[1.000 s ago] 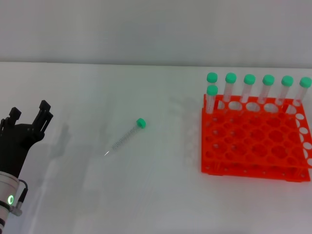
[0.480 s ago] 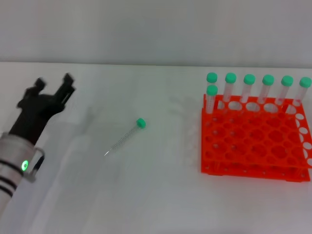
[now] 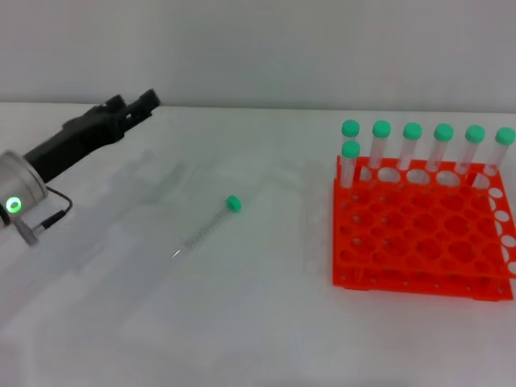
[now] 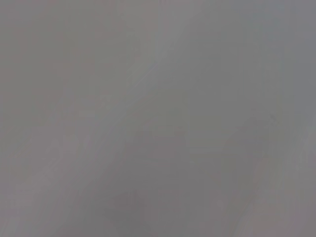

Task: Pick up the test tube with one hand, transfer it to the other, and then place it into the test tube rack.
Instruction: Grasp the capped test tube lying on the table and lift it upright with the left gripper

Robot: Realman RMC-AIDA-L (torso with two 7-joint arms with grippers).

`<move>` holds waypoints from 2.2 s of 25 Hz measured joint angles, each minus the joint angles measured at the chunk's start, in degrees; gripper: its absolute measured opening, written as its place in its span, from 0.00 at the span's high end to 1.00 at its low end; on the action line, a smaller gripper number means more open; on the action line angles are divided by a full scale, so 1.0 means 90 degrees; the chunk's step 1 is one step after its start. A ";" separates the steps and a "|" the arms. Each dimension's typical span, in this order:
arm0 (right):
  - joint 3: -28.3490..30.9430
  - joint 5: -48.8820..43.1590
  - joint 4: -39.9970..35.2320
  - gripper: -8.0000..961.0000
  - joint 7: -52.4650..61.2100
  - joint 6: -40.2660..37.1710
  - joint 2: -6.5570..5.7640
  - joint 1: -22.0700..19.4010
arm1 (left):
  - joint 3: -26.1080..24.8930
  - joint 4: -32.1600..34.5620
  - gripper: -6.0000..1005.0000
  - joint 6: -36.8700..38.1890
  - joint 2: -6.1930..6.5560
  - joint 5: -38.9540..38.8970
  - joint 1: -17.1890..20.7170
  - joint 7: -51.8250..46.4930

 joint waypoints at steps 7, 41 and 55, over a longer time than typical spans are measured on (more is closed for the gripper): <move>-0.0063 -0.0001 0.0009 0.12 -0.0005 -0.0049 0.0006 0.0045 | 0.1208 -0.1587 0.13 0.0381 0.0288 0.1750 -0.1271 -0.2629; -0.0088 0.0000 0.0098 0.12 0.0008 -0.0053 0.0016 0.0148 | 0.3188 -0.2499 0.15 -0.0623 -0.0875 0.5182 -0.3463 -0.4534; -0.0088 0.0000 0.0068 0.12 0.0004 -0.0052 -0.0004 0.0157 | 0.3195 -0.2436 0.22 -0.0813 -0.1017 0.5805 -0.3592 -0.4841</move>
